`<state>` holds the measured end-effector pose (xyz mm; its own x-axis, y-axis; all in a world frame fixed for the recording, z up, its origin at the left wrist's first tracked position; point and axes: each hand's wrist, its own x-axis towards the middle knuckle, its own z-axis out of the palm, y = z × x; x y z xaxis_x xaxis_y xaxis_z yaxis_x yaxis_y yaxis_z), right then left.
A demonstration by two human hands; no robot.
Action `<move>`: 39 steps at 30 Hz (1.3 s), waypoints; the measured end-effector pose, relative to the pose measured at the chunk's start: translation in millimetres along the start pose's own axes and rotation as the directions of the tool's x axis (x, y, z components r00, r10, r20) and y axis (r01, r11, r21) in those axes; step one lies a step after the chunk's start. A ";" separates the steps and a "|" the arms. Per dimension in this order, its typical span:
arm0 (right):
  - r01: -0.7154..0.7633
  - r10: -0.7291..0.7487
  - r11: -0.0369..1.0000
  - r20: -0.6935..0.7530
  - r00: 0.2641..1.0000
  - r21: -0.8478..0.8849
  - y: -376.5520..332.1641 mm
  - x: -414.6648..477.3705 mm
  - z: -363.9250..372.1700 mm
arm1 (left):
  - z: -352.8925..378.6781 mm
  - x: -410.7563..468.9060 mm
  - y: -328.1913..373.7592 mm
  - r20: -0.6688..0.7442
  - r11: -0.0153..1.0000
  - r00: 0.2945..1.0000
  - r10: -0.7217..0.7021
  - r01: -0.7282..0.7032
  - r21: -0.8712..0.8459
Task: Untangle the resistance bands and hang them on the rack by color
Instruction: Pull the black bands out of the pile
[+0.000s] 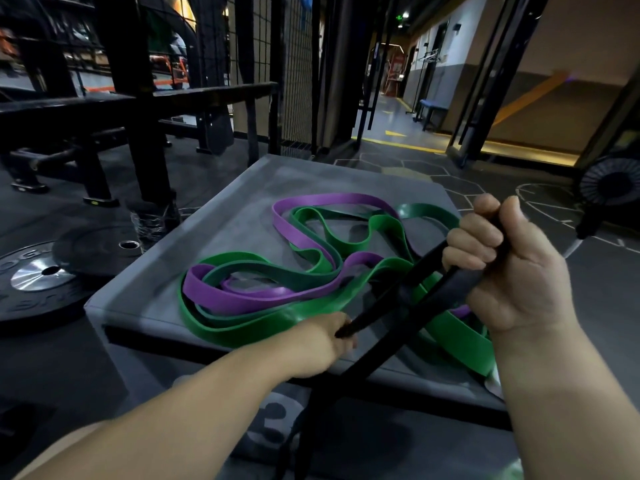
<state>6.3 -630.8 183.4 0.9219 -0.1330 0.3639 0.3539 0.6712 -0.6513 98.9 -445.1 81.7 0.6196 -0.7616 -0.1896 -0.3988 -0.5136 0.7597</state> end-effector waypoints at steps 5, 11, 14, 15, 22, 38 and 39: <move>0.087 -0.183 0.953 -0.322 0.929 -0.291 9.5 0.9 7.6 | -6.3 -6.2 2.4 0.000 0.938 0.996 0.091 -0.086 -0.334; 0.154 -0.246 0.964 -0.510 0.825 -0.215 22.4 3.9 8.6 | -7.6 -12.1 13.7 -0.037 0.894 0.990 0.135 -0.137 -0.426; 0.187 -0.302 0.941 -0.453 0.839 -0.280 24.2 4.9 4.2 | -11.6 -16.1 13.0 -0.013 0.946 0.989 0.150 -0.147 -0.288; 0.185 -0.310 0.935 -0.443 0.841 -0.304 25.0 5.3 3.0 | -13.5 -17.0 12.6 -0.014 0.959 0.988 0.154 -0.153 -0.237; 0.068 -0.264 0.899 -0.411 0.873 -0.433 48.2 6.4 1.6 | -21.6 -28.5 25.6 -0.083 0.966 0.964 0.251 -0.255 -0.034; -0.220 -0.078 0.486 -0.293 0.953 -0.846 93.0 -9.5 7.5 | -35.5 -21.9 21.5 -0.172 0.916 0.940 0.296 -0.330 -0.227; -0.216 -0.067 0.466 -0.278 0.958 -0.858 93.9 -9.5 7.5 | -35.8 -21.6 22.3 -0.208 0.905 0.934 0.289 -0.338 -0.257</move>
<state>29.5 -561.1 123.8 0.9034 -0.3752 0.2077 0.1010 -0.2846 -0.9533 100.8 -425.9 125.0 0.6041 -0.7781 0.1719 -0.3965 -0.1063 0.9119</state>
